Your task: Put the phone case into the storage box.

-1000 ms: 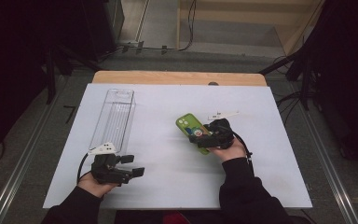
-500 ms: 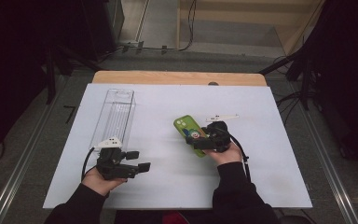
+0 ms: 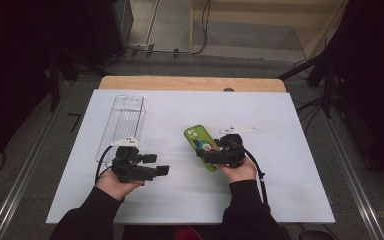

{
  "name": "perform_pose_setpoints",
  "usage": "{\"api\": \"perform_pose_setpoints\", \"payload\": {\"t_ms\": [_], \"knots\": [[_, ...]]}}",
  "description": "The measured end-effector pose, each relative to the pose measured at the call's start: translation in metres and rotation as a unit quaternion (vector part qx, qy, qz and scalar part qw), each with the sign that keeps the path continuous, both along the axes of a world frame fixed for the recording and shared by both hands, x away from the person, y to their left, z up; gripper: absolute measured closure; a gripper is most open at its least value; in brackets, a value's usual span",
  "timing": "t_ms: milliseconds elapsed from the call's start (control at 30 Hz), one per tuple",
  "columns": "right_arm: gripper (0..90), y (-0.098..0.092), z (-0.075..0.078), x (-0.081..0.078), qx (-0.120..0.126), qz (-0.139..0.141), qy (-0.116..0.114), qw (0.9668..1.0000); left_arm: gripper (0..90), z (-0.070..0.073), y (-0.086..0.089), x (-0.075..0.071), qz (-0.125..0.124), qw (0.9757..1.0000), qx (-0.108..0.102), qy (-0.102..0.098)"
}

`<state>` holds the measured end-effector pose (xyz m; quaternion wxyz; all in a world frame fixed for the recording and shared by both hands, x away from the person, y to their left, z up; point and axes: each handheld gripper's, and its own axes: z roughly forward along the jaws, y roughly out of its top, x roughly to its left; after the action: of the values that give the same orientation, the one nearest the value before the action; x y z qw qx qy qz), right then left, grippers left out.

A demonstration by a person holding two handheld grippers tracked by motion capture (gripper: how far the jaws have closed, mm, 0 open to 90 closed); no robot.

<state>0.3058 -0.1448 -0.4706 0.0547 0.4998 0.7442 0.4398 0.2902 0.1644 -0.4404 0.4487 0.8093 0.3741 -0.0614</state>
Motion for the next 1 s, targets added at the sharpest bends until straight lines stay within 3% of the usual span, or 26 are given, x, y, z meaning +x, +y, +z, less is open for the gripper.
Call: {"api": "perform_pose_setpoints", "payload": {"t_ms": [267,667,1000], "knots": [[14.4,-0.001,-0.003,-0.008,0.026,0.001,-0.004,0.9997,22.2,0.008,-0.014,0.011,0.005,0.9999,0.003,0.012],[14.4,0.001,-0.016,-0.015,0.048,-0.008,0.004,0.9988,22.1,0.012,-0.028,0.026,0.035,0.9993,0.014,0.007],[14.4,0.007,-0.022,-0.018,0.059,-0.021,-0.007,0.9980,21.4,0.014,-0.037,0.037,0.049,0.9987,0.018,0.001]]}}
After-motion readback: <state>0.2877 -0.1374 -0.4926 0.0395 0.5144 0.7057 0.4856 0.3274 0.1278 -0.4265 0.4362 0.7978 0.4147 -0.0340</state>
